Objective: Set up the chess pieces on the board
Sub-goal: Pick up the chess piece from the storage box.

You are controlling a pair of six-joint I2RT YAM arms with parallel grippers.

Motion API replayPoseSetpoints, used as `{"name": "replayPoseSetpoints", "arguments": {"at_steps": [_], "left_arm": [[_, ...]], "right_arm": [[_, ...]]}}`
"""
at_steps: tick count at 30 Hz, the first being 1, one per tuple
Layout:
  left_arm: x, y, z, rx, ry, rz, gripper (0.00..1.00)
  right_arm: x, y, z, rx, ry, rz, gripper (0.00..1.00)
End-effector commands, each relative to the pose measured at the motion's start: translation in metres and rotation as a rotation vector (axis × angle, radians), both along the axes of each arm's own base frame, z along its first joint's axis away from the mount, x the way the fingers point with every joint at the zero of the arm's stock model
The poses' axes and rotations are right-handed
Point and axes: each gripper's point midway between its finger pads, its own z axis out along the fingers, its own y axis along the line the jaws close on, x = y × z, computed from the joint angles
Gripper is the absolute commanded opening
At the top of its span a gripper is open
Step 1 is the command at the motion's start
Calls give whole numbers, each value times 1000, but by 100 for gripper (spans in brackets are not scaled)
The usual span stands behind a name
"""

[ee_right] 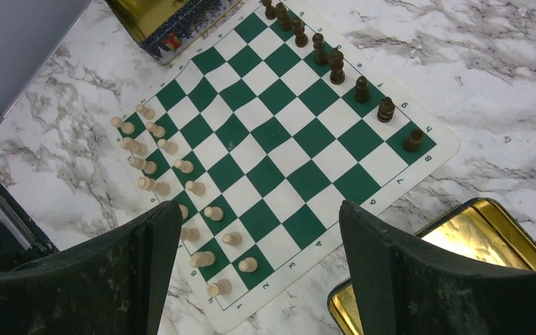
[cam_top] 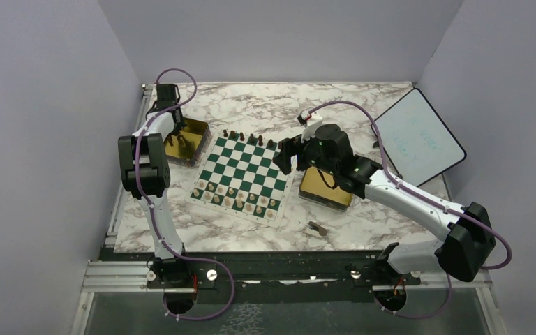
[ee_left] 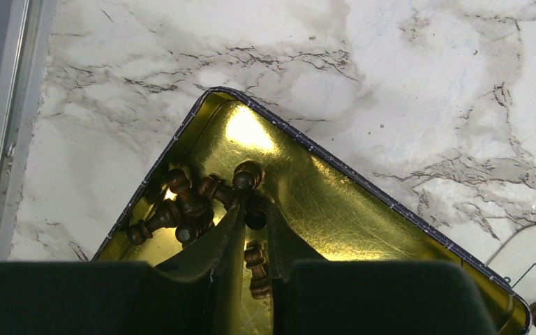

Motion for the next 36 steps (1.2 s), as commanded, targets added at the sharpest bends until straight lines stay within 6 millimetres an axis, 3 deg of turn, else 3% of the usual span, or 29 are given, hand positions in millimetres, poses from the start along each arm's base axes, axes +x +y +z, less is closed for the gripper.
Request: {"name": "replayPoseSetpoints", "arguments": {"at_steps": [1, 16, 27, 30, 36], "left_arm": [[6, -2, 9, -16, -12, -32, 15], [-12, -7, 51, -41, -50, -14, 14], [-30, -24, 77, -96, -95, -27, 14], [-35, -33, 83, -109, -104, -45, 14], [-46, -71, 100, -128, -130, -117, 14]], "right_arm": [[0, -4, 2, -13, -17, -17, 88], [-4, -13, -1, -6, -25, -36, 88], [-9, -18, -2, -1, -30, -43, 88], [-9, -18, -1, 1, -33, -42, 88], [-10, -18, -2, -1, -29, -39, 88]]}}
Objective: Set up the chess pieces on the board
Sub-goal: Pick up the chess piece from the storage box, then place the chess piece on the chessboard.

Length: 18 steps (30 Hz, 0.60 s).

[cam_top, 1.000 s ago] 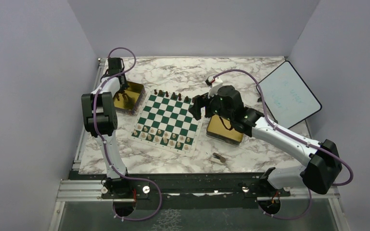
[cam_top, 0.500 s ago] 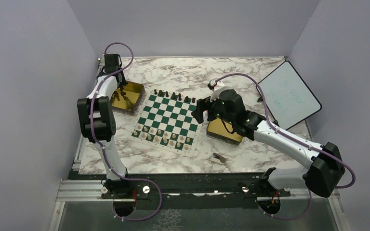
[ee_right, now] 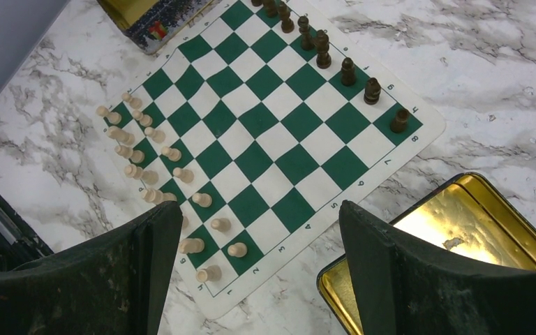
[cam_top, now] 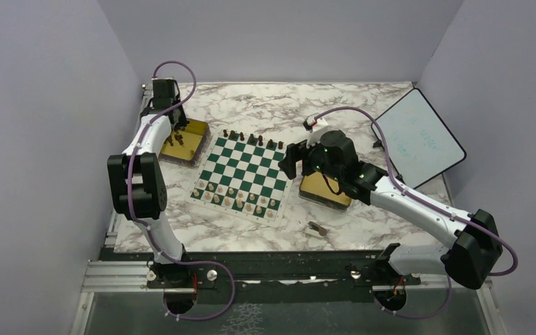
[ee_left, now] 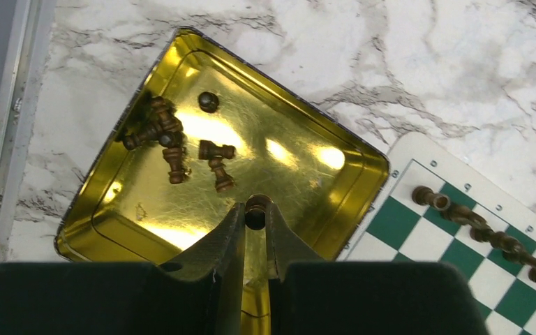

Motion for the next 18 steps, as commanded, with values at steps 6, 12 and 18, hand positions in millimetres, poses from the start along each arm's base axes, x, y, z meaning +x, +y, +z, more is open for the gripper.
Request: {"name": "replayPoseSetpoints", "arguments": {"at_steps": [6, 12, 18], "left_arm": [[-17, -75, 41, -2, -79, -145, 14], [-22, -108, 33, 2, -68, -196, 14], [-16, -135, 7, -1, -39, -239, 14]], "right_arm": [[-2, -5, 3, 8, -23, -18, 88], [-2, -5, 3, 11, -25, -15, 88], [-3, -5, 6, 16, -31, -13, 88]]}}
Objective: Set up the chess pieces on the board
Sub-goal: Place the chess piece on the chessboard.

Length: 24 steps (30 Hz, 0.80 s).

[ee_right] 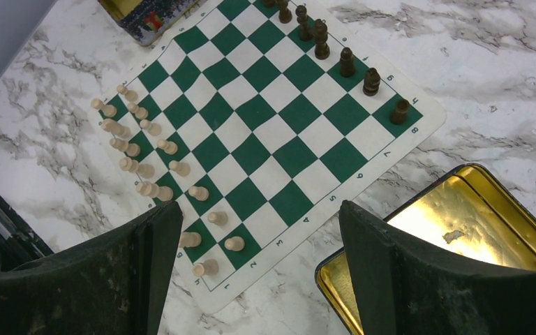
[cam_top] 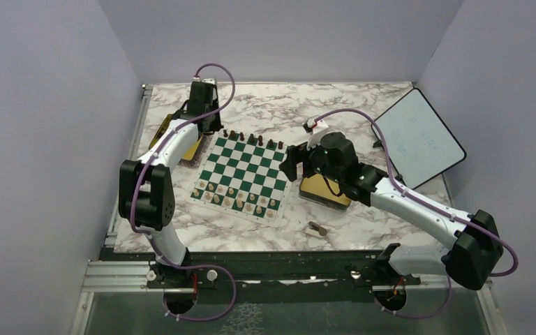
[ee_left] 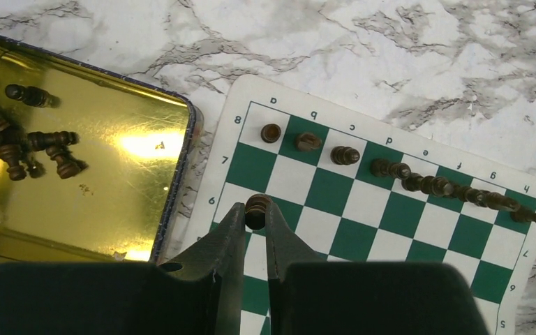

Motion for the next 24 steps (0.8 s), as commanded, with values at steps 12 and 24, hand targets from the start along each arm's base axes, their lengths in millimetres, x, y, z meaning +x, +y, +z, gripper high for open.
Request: {"name": "replayPoseSetpoints", "arguments": {"at_steps": [12, 24], "left_arm": [[19, -9, -68, 63, 47, 40, 14], [19, -9, -81, 69, 45, 29, 14]], "right_arm": [[0, -8, 8, 7, -42, -28, 88], [1, -8, 6, -2, -43, -32, 88]]}}
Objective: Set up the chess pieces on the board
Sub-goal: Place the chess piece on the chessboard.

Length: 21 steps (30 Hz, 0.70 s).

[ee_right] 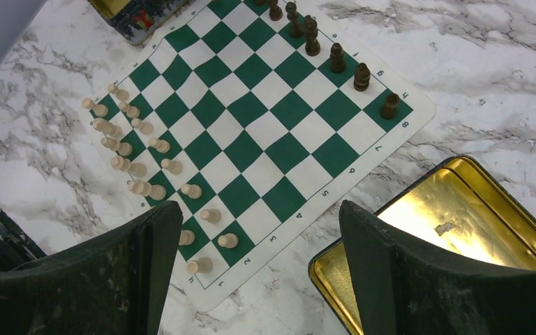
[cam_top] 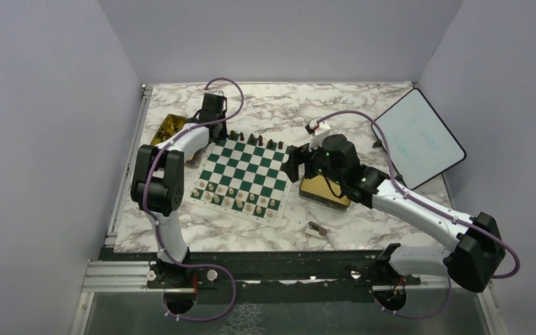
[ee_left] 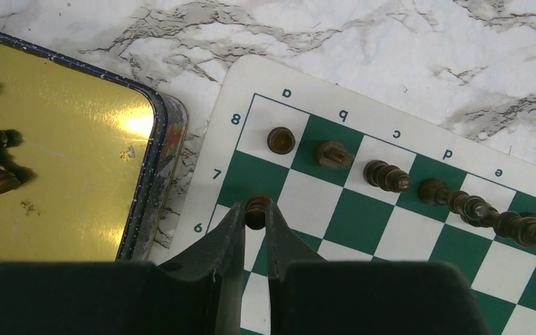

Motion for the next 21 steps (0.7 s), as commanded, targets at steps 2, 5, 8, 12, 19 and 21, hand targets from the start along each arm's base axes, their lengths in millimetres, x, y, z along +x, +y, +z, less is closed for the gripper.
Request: {"name": "replayPoseSetpoints", "arguments": {"at_steps": [2, 5, 8, 12, 19, 21], "left_arm": [[5, 3, -9, 25, -19, 7, 14], [6, 3, -13, 33, -18, 2, 14], [8, 4, -16, 41, -22, -3, 14], [11, 3, -17, 46, -28, -8, 14], [11, 4, -23, 55, -20, -12, 14], [9, 5, -25, 58, -16, -9, 15]], "right_arm": [[2, -2, 9, 6, -39, -13, 88], [2, -2, 9, 5, -39, -13, 88], [3, -3, 9, 2, -40, -16, 88], [3, -3, 8, -1, -40, -15, 88], [3, -3, 8, -2, -39, -17, 88], [3, -4, 8, -4, -41, -19, 88]]}}
